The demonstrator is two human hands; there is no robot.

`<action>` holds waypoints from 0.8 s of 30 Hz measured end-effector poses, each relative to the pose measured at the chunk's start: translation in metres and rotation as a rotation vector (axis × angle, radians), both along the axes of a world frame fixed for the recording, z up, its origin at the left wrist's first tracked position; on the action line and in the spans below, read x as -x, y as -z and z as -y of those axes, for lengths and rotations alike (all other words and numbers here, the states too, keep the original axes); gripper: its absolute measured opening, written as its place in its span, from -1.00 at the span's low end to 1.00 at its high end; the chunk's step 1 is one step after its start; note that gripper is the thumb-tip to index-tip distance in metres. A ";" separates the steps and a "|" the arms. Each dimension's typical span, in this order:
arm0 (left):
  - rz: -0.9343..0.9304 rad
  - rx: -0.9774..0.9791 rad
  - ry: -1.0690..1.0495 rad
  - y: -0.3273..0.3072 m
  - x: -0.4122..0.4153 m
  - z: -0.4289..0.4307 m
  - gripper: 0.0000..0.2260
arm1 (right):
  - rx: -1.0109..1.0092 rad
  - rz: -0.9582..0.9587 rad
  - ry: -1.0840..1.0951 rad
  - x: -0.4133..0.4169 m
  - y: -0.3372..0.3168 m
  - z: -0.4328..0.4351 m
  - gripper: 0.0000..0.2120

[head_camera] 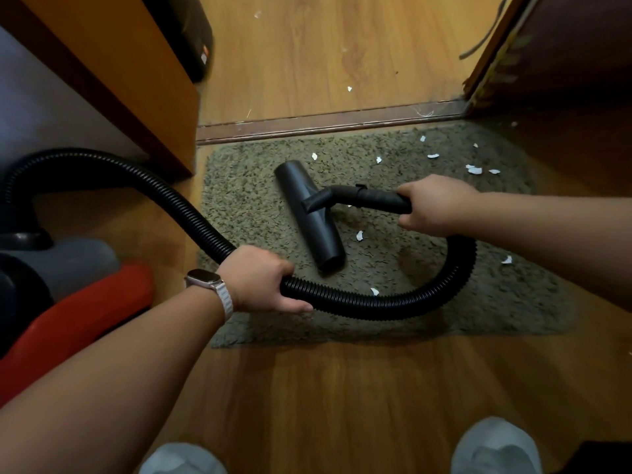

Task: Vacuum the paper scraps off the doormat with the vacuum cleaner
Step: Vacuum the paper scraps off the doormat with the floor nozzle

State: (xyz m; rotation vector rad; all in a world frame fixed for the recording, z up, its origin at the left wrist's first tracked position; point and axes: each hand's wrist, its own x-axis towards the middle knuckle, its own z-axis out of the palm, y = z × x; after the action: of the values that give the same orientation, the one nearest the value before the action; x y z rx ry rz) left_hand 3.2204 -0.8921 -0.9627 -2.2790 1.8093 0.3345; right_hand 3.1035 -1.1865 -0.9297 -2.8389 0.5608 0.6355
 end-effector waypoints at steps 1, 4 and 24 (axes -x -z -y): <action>-0.003 -0.007 0.004 0.001 0.000 -0.001 -0.29 | -0.002 0.001 -0.013 -0.001 0.000 -0.002 -0.84; -0.012 -0.020 0.006 0.000 -0.001 -0.003 -0.31 | -0.001 0.010 -0.016 -0.004 -0.001 -0.003 -0.84; -0.023 0.021 -0.038 0.008 -0.009 0.011 -0.27 | -0.025 0.025 0.148 -0.008 0.013 0.026 -0.83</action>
State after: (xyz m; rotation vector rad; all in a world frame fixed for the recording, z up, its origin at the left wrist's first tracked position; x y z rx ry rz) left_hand 3.2296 -0.9028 -0.9712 -2.3359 1.7903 0.3506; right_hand 3.1118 -1.2122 -0.9427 -2.7457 0.7441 0.5757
